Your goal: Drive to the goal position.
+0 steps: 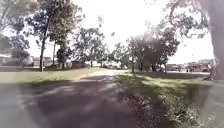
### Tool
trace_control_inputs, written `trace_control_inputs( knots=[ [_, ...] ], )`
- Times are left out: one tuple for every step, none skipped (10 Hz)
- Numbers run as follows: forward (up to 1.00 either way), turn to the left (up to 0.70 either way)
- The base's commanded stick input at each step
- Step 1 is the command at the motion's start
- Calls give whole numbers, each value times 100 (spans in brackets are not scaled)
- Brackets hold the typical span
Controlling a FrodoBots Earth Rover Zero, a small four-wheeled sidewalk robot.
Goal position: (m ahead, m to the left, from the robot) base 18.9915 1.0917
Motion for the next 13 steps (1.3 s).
trace_control_inputs(
  knots=[
    [0,0],
    [0,0],
    [0,0],
    [0,0],
    [14,4],
    [34,15],
    [54,27],
    [70,35],
    [70,35],
    [70,35],
    [70,35],
    [70,35],
    [70,35]
  ],
)
